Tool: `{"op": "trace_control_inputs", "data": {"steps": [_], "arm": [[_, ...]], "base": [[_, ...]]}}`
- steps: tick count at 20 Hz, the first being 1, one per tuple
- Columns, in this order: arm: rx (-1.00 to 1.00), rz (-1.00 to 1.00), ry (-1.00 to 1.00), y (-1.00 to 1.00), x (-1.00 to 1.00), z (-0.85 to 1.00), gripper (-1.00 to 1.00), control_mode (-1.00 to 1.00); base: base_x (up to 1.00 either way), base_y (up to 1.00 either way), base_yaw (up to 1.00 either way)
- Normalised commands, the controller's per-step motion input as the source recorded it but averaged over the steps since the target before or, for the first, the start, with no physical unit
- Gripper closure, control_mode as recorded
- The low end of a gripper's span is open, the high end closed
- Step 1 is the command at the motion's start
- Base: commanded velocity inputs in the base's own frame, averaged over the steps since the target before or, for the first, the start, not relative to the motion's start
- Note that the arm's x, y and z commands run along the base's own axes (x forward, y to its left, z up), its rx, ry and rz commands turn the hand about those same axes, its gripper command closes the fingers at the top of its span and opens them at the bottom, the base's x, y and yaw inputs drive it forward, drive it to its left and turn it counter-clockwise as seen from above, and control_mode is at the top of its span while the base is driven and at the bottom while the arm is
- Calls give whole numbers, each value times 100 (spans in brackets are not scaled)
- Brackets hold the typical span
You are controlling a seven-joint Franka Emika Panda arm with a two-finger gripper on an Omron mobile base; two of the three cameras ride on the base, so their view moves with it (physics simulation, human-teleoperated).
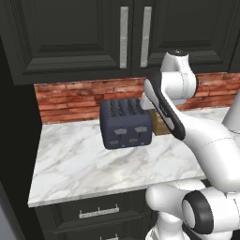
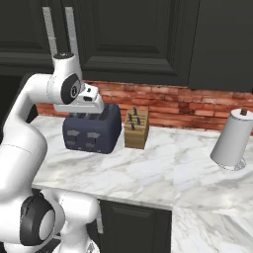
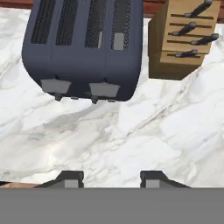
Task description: Get the candle and the liquor from the cabinet and move them to the dining counter.
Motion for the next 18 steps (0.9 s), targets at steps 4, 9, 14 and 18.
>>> {"op": "trace_control_inputs", "data": {"steps": [4, 9, 14, 18], "arm": [[0, 3, -2, 0, -21, -2, -100, -100], [0, 11, -25, 0, -14, 21, -100, -100], [0, 7, -36, 1, 0, 46, -100, -100], [0, 0, -35, 3, 0, 59, -100, -100]], "base": [[0, 0, 0], [0, 0, 0], [0, 0, 0], [0, 0, 0]]}}
